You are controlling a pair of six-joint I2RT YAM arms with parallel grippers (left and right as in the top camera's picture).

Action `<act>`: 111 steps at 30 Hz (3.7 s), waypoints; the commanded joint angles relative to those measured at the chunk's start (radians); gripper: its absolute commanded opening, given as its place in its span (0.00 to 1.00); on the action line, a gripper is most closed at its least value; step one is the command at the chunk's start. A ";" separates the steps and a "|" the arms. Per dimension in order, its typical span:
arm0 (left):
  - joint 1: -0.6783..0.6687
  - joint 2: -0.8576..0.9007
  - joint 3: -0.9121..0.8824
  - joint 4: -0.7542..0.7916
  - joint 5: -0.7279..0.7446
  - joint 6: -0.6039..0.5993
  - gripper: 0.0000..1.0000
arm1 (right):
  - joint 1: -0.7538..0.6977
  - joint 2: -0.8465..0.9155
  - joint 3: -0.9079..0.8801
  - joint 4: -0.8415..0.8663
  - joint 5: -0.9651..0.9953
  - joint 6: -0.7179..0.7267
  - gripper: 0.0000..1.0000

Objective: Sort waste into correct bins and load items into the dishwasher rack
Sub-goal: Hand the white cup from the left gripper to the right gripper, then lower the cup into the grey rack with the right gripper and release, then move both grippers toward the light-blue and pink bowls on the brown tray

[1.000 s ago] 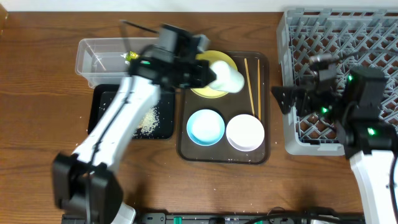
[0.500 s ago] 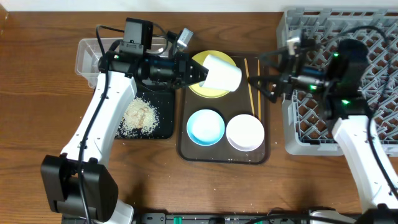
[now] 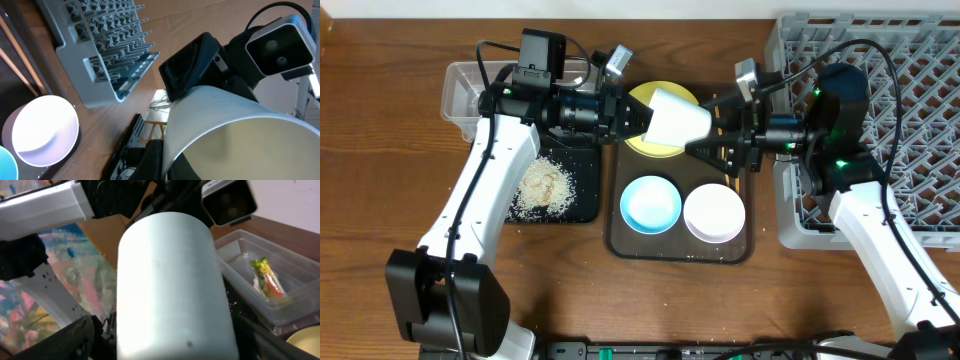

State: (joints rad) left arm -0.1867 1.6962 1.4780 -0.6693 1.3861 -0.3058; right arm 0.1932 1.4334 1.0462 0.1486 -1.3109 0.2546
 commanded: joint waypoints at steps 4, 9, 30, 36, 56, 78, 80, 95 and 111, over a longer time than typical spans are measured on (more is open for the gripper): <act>0.000 -0.002 0.005 0.004 0.029 0.023 0.06 | 0.016 0.007 0.010 0.022 -0.017 0.015 0.71; 0.000 -0.002 0.005 0.004 0.028 0.023 0.16 | 0.018 0.007 0.010 0.024 -0.018 0.015 0.57; 0.094 -0.002 0.005 0.064 -0.314 0.036 0.52 | -0.298 -0.159 0.025 -0.612 0.544 -0.040 0.53; 0.089 -0.002 0.005 -0.031 -0.580 0.047 0.52 | -0.298 -0.273 0.163 -1.009 1.005 -0.072 0.54; 0.052 -0.002 0.005 -0.139 -0.755 0.095 0.52 | -0.307 -0.018 0.285 -1.439 1.336 -0.042 0.53; 0.050 -0.002 0.005 -0.146 -0.755 0.095 0.52 | -0.307 0.147 0.284 -1.440 1.286 -0.043 0.89; 0.050 -0.002 0.005 -0.145 -0.755 0.096 0.52 | -0.307 0.144 0.301 -1.429 1.229 -0.061 0.88; -0.299 -0.017 0.005 -0.269 -1.163 0.114 0.52 | -0.290 0.115 0.496 -1.432 1.138 -0.114 0.87; -0.443 0.116 0.004 -0.162 -1.300 -0.007 0.52 | -0.212 0.115 0.496 -1.414 1.138 -0.114 0.87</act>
State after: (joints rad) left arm -0.6258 1.8050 1.4780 -0.8280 0.1005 -0.2962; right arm -0.0406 1.5574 1.5299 -1.2690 -0.1654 0.1513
